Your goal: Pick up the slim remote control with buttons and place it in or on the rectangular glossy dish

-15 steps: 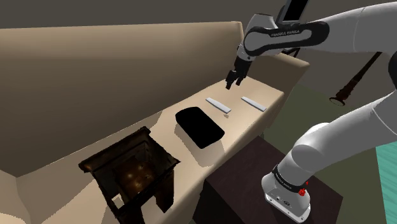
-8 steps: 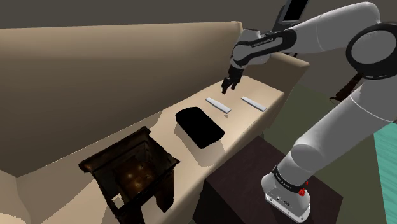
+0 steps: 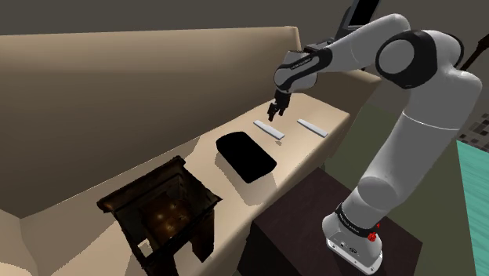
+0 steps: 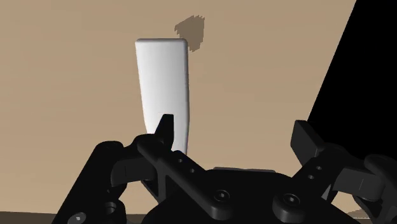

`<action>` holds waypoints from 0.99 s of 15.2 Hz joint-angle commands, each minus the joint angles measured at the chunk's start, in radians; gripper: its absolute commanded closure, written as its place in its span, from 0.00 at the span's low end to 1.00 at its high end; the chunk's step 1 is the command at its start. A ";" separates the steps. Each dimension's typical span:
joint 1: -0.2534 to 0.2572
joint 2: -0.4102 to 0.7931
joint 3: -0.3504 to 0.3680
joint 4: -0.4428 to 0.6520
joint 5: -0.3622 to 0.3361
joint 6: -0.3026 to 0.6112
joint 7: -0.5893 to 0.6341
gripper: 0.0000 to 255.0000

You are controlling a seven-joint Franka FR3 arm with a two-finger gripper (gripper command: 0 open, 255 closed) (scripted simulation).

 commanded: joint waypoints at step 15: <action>-0.085 0.482 0.013 0.363 0.055 0.089 -0.123 0.00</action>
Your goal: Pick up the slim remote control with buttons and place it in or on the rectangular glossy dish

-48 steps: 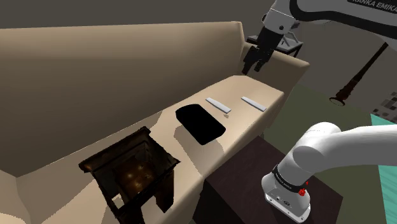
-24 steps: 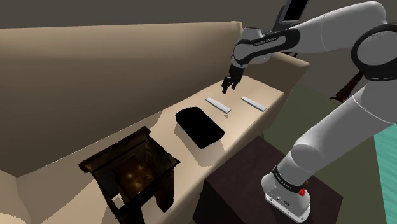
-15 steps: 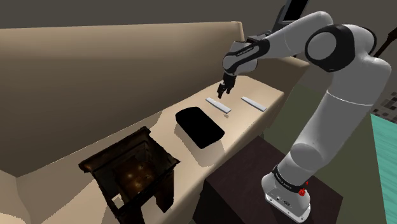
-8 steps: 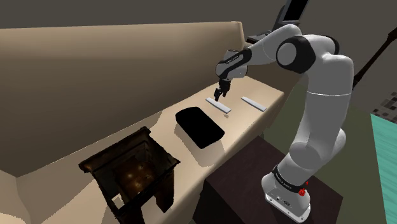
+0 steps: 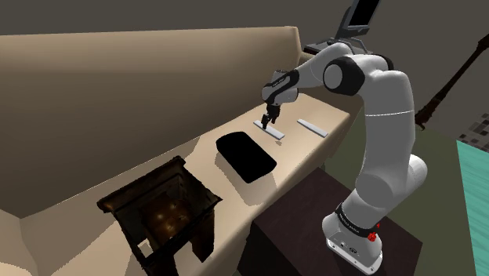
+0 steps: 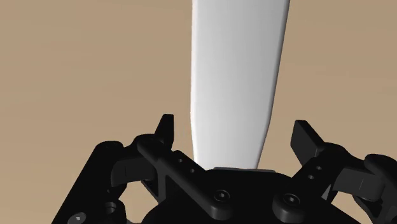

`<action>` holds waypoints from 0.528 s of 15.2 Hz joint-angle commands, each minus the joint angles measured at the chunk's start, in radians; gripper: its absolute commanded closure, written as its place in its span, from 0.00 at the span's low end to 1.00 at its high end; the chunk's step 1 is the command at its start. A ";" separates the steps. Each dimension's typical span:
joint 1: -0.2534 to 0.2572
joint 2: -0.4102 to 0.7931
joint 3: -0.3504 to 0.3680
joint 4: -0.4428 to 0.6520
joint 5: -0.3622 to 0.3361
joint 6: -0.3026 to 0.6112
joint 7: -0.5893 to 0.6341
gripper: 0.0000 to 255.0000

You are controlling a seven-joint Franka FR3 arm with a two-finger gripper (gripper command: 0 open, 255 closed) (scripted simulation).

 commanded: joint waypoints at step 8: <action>-0.006 0.048 0.007 0.007 0.008 0.041 -0.005 0.00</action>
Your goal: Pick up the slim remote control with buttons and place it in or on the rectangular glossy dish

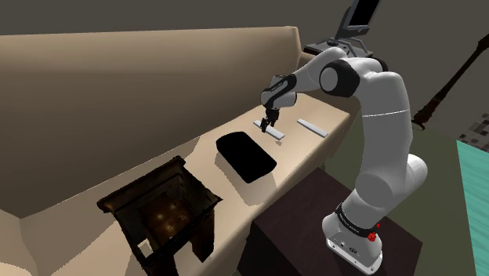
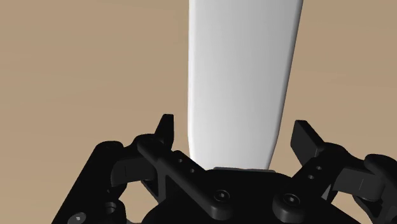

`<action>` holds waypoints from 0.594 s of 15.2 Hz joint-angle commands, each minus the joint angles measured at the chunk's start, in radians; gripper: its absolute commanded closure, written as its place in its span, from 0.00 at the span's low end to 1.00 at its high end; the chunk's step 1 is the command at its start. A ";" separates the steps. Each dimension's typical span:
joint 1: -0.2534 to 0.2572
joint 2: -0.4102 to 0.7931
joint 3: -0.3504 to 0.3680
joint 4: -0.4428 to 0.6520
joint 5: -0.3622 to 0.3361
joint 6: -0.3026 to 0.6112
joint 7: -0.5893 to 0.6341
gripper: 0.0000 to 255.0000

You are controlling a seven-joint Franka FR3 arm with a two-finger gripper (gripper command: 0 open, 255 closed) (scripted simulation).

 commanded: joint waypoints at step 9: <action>0.000 0.000 0.000 0.000 0.000 0.000 0.000 1.00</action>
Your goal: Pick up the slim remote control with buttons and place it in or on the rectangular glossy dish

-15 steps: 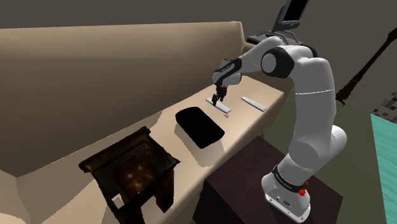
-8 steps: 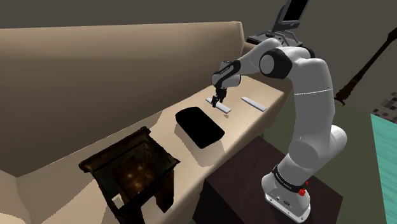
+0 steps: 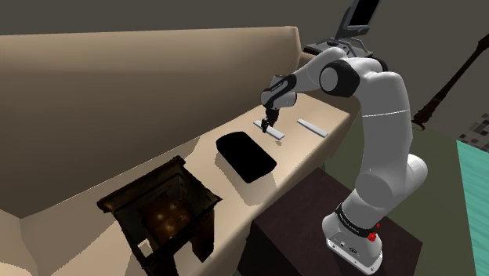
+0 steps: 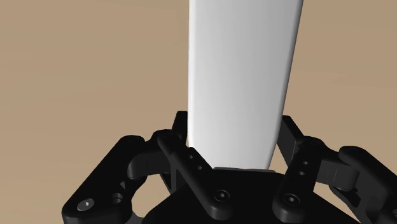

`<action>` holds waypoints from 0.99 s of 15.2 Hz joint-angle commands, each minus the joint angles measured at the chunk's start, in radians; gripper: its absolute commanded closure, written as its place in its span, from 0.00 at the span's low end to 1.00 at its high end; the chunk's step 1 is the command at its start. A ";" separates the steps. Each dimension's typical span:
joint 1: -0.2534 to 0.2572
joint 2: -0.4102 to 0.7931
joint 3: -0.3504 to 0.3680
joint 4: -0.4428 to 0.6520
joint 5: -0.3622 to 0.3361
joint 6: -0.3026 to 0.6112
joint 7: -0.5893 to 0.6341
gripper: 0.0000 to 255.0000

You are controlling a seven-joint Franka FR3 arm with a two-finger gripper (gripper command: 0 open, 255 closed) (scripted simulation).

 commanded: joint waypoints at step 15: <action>0.011 -0.105 -0.015 -0.007 -0.018 -0.098 0.009 1.00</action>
